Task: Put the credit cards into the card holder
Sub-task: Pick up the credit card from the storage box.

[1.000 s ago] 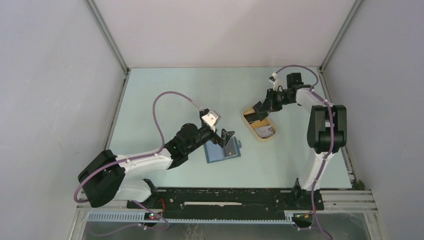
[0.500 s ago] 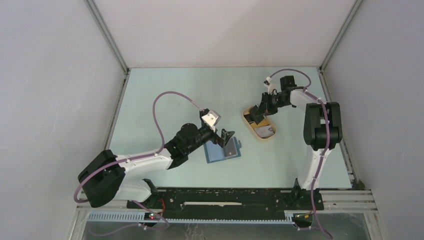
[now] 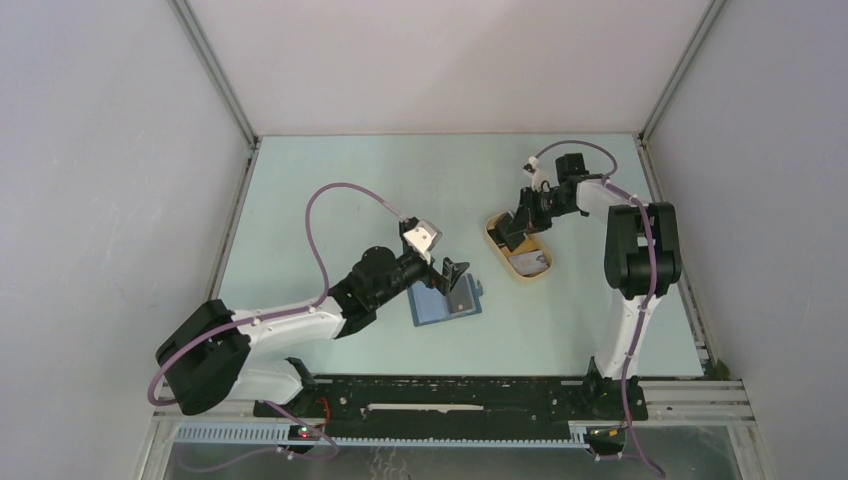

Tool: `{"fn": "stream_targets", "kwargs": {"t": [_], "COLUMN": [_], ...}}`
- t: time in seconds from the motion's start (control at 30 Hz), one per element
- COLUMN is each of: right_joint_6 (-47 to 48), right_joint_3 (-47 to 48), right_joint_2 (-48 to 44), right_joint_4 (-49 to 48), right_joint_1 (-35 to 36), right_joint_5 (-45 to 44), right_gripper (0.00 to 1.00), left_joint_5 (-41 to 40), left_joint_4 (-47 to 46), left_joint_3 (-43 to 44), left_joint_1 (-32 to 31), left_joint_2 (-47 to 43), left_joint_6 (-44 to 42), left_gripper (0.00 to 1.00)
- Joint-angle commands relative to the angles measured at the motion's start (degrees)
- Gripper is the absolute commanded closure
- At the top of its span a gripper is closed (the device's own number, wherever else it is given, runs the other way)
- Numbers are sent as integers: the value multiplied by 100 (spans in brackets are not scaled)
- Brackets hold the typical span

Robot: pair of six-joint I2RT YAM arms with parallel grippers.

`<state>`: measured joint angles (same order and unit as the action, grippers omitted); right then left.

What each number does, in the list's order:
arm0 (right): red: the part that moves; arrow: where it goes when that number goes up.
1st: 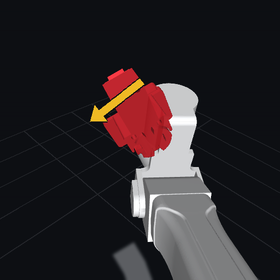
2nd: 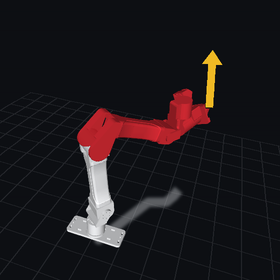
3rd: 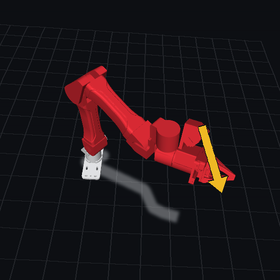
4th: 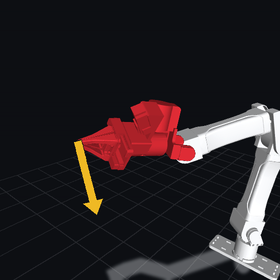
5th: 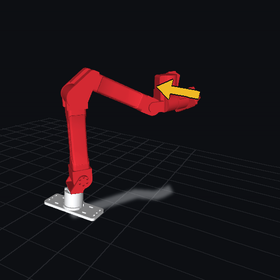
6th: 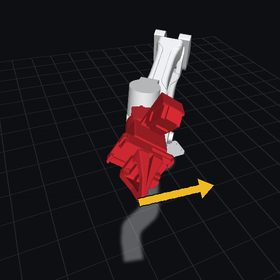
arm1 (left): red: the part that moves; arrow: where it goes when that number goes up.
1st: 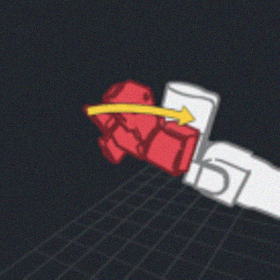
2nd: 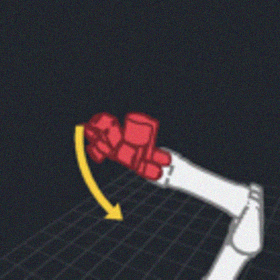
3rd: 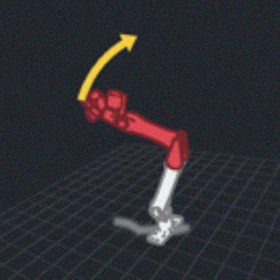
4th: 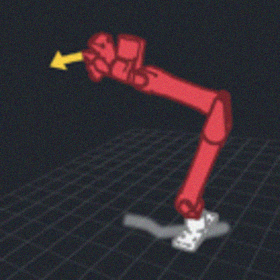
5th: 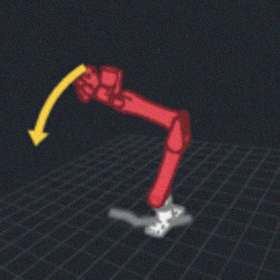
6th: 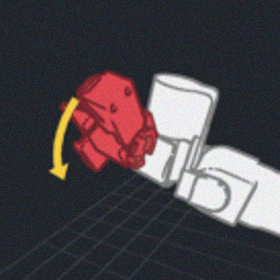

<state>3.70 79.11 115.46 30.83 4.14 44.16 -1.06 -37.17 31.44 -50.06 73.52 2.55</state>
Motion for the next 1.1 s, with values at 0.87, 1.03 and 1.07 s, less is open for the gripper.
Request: {"fn": "stream_targets", "kwargs": {"t": [0.87,1.03,1.07], "right_joint_6": [-131,-151,-151], "right_joint_3": [43,43,43], "right_joint_2": [29,77,89], "right_joint_4": [71,87,90], "right_joint_1": [-129,-185,-193], "right_joint_5": [622,707,715], "right_gripper": [71,68,68], "left_joint_5": [62,62,62], "left_joint_4": [-194,-194,-194], "left_joint_3": [62,61,64], "left_joint_1": [23,22,23], "left_joint_2": [18,14,14], "left_joint_6": [-98,-99,-97], "left_gripper": [0,0,0]}}
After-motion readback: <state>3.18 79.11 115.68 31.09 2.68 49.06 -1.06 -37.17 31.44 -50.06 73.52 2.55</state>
